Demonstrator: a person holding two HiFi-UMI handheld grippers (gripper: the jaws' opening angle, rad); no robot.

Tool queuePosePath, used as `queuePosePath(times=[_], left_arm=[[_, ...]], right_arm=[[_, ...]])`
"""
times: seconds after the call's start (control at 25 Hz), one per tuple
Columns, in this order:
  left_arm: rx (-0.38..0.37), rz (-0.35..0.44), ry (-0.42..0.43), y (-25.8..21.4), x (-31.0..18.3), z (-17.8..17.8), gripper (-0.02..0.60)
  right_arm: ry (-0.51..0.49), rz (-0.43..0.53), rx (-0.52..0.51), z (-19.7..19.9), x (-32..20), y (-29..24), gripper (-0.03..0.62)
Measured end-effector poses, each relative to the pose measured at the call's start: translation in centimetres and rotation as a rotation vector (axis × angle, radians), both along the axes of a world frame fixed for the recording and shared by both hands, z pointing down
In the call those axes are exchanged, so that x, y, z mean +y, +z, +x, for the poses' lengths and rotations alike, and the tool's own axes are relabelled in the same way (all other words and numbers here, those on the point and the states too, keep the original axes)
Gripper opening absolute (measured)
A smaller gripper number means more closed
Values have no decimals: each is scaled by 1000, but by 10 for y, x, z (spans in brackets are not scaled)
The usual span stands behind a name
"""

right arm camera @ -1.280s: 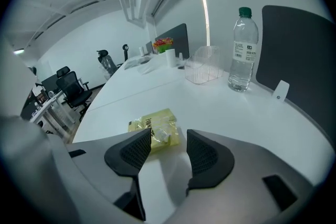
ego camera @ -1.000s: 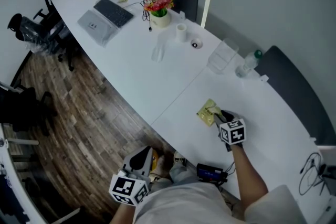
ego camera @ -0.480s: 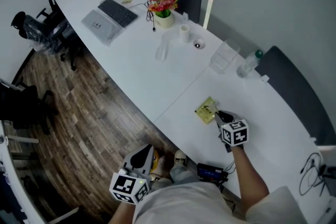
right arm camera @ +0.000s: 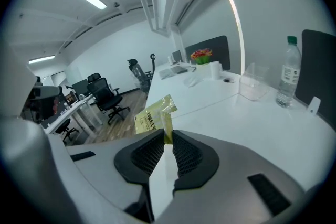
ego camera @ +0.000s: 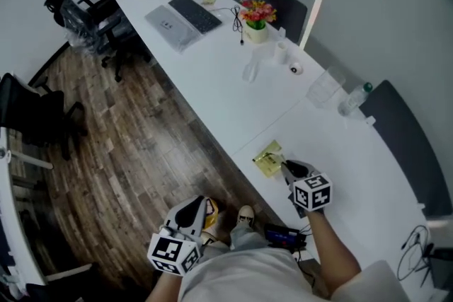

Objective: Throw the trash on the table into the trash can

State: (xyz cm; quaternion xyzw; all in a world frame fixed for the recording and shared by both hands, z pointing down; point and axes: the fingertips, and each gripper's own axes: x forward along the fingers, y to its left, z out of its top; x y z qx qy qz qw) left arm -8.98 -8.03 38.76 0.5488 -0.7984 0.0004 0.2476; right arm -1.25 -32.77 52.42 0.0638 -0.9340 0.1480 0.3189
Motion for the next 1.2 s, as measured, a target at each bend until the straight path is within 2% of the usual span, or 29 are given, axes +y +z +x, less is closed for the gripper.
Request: queuePosePath(times=[0.24,0.44,0.56,0.84,1.2], left_arm=[[-29,-24,-179,-10,101,-15,2],[-53,-37,-332,-11,196,-14,2],[-49,-35,-393,-9,243,-9,2],[-39,-24,-437,0,313,5,2],[-2,-5,-458,10,320,0,2]], right_arm=[[-137,-23,-4,-35,88,-5,69],[-270,-42,4,-59,174,0,69],[-336,-37,6,-69,223,1,69],[-423,-45,2,-78,306,-5,69],[-492,-41,55,-83,333,9,69]])
